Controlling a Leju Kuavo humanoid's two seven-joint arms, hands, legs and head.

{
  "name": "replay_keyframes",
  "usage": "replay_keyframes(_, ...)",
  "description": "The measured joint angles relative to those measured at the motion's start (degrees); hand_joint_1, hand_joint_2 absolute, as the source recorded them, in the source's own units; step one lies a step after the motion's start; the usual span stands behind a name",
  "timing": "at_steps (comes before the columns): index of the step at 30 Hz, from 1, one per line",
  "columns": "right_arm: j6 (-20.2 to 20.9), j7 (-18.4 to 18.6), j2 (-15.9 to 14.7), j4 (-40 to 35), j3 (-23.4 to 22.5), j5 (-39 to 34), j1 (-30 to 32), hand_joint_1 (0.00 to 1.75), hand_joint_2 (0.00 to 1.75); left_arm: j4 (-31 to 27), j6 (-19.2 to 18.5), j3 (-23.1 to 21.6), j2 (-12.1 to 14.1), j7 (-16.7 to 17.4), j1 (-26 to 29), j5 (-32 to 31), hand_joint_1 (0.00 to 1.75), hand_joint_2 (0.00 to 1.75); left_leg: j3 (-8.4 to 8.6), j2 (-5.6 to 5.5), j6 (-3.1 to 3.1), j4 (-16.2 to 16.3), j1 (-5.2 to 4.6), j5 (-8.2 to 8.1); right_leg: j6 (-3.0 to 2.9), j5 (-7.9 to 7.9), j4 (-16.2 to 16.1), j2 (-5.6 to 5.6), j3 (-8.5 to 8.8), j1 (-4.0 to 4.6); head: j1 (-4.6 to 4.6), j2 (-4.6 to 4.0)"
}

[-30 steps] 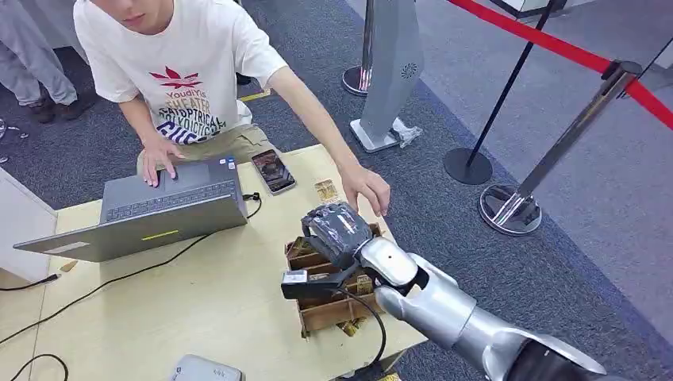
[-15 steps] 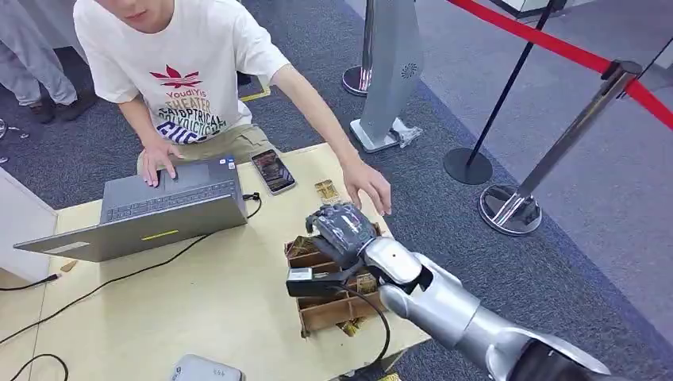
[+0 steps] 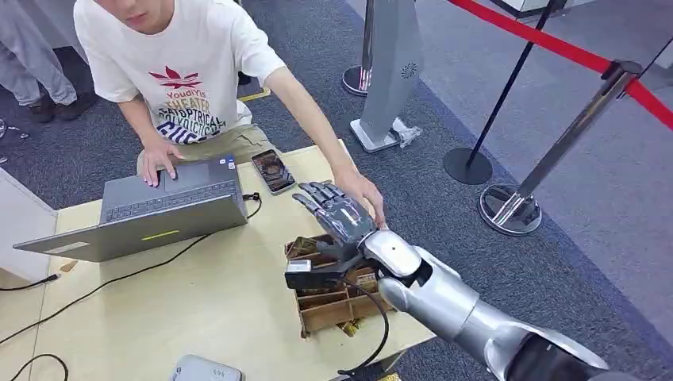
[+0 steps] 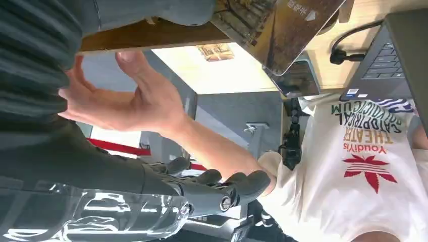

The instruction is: Pass the card to the sensor for recognition and then transmit it.

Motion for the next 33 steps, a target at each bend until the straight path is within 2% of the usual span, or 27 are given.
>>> replay_keyframes(3,0.04,0.00,-0.11,0.07,0.11,-0.02,-0.10,0.38,1.75,-0.09,0.00,0.02,0.00,-0.15,-0.02,-0.30,0.00,1.75,0.00,0.00,0.00,0.00,0.00,0.00,0.00,0.00,0.00,0.00,0.00,0.00,-0.02,0.00)
replay_keyframes(5,0.04,0.00,-0.20,0.18,0.20,-0.11,-0.21,0.54,1.75,-0.11,0.00,0.04,-0.02,-0.17,-0.06,-0.42,0.00,1.75,0.00,0.00,0.00,0.00,0.00,0.00,0.00,0.00,0.00,0.00,0.00,0.00,-0.02,0.00)
replay_keyframes(10,0.22,-0.22,-0.20,0.37,0.31,-0.37,-0.37,0.49,1.75,-0.22,0.02,0.11,-0.04,-0.31,-0.16,-0.57,0.00,1.75,-0.01,0.00,0.00,0.00,0.00,0.00,0.00,0.00,0.00,0.00,0.00,0.00,-0.02,0.00)
replay_keyframes(12,0.68,-1.03,-0.20,0.72,0.37,-1.44,-0.70,0.52,1.75,-0.22,0.04,0.37,-0.04,-0.31,-0.22,-0.68,0.00,1.75,-0.02,0.00,0.00,0.00,0.00,0.00,0.00,0.00,0.00,0.00,0.00,0.00,-0.02,0.00)
replay_keyframes(15,1.57,-1.73,-0.17,0.87,0.44,-3.30,-1.19,0.45,1.75,-0.22,0.04,0.61,-0.04,-0.31,-0.30,-1.01,0.00,1.75,-0.02,-0.01,0.00,0.00,0.00,0.00,0.00,0.00,0.00,-0.01,0.00,0.00,-0.02,0.00)
replay_keyframes(23,3.74,-3.02,-0.04,1.49,1.27,-6.58,-2.88,0.52,1.75,-0.22,0.24,1.27,-0.04,-0.74,-0.51,-0.31,0.00,1.75,-0.03,-0.01,0.00,0.00,0.00,0.00,0.00,0.00,0.00,-0.01,0.00,0.00,-0.02,0.00)
replay_keyframes(33,4.57,-3.56,0.31,3.32,1.97,-8.44,-5.37,0.59,1.75,-0.22,0.66,2.38,-0.07,-0.81,-0.50,0.07,0.00,1.75,-0.04,-0.01,0.00,0.00,0.00,0.00,0.00,0.00,0.00,-0.01,0.00,0.00,-0.02,0.00)
